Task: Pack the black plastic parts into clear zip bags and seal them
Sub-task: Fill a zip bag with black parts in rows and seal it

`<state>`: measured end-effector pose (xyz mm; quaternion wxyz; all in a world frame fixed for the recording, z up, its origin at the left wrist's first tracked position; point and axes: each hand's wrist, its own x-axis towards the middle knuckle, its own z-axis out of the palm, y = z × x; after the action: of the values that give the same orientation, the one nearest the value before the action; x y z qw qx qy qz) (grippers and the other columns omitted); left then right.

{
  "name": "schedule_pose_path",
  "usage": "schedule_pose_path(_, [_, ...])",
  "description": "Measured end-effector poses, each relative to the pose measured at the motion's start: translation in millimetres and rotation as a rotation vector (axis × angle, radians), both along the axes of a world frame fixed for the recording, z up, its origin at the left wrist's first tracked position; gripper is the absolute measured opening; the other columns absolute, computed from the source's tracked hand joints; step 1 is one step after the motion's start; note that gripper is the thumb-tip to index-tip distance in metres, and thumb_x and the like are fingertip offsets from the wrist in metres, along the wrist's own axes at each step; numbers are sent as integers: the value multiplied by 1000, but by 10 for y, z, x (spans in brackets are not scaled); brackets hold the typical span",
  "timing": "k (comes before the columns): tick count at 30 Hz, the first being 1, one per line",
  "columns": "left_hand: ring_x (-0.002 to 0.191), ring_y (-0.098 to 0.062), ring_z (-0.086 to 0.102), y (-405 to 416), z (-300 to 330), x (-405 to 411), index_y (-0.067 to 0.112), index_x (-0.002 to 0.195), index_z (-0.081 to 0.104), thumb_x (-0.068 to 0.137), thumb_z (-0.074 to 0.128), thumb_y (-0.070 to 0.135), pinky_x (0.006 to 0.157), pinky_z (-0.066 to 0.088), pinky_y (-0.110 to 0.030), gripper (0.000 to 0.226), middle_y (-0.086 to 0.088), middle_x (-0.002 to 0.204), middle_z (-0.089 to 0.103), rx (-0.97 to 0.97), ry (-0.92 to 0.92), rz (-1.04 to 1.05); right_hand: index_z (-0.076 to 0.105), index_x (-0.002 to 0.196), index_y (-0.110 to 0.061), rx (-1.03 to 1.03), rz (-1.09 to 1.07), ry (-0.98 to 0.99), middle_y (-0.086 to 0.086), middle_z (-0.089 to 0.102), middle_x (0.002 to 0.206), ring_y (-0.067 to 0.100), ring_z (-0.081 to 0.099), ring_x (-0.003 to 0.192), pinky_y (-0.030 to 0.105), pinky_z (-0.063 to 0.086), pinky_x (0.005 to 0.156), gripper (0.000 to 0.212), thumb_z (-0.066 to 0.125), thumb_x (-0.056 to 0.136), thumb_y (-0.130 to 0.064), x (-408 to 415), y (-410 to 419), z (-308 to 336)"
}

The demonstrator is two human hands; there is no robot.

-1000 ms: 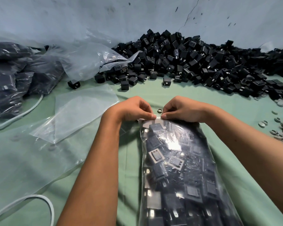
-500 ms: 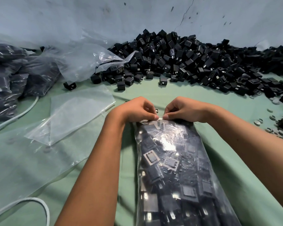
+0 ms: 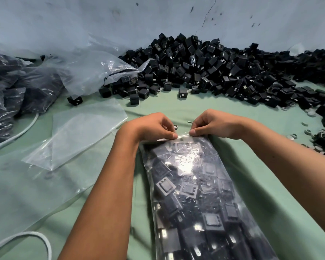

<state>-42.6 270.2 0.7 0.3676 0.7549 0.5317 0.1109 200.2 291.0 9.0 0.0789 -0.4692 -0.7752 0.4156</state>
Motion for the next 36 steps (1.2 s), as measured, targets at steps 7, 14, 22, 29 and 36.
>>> schedule_pose_path(7, [59, -1, 57, -29, -33, 67, 18, 82, 73, 95, 72, 28, 67, 47, -27, 16, 12, 69, 68, 2, -48, -39, 76, 78, -17, -10, -9, 44, -6, 69, 71, 6, 55, 67, 28, 43, 72, 20, 72, 96, -22, 13, -11, -27])
schedule_pose_path(14, [60, 3, 60, -5, -24, 96, 22, 82, 75, 92, 76, 33, 65, 45, -24, 15, 13, 69, 71, -1, -85, -5, 77, 82, -14, -41, -57, 109, 0, 69, 76, 9, 56, 72, 29, 45, 79, 16, 72, 96, -21, 36, -63, -51])
schedule_pose_path(22, [59, -4, 56, -19, -37, 225, 20, 79, 71, 96, 70, 37, 62, 44, -26, 24, 13, 63, 64, 54, -36, -27, 77, 85, -9, -51, -80, 146, 5, 68, 78, 12, 56, 73, 31, 47, 78, 17, 74, 95, -22, 23, -88, -76])
schedule_pose_path(29, [62, -1, 60, -8, -42, 109, 19, 83, 77, 92, 76, 34, 68, 47, -25, 17, 10, 71, 72, -15, -80, 18, 76, 84, -10, -64, -89, 176, 1, 67, 75, 9, 55, 70, 25, 46, 73, 15, 73, 95, -21, 18, -83, -105])
schedule_pose_path(36, [65, -7, 54, -11, -31, -24, 24, 77, 70, 97, 70, 28, 72, 45, -32, 20, 14, 68, 64, -52, -48, -59, 76, 84, -10, -64, -109, 182, 0, 67, 74, 7, 55, 69, 21, 46, 71, 14, 74, 95, -19, -2, -91, -110])
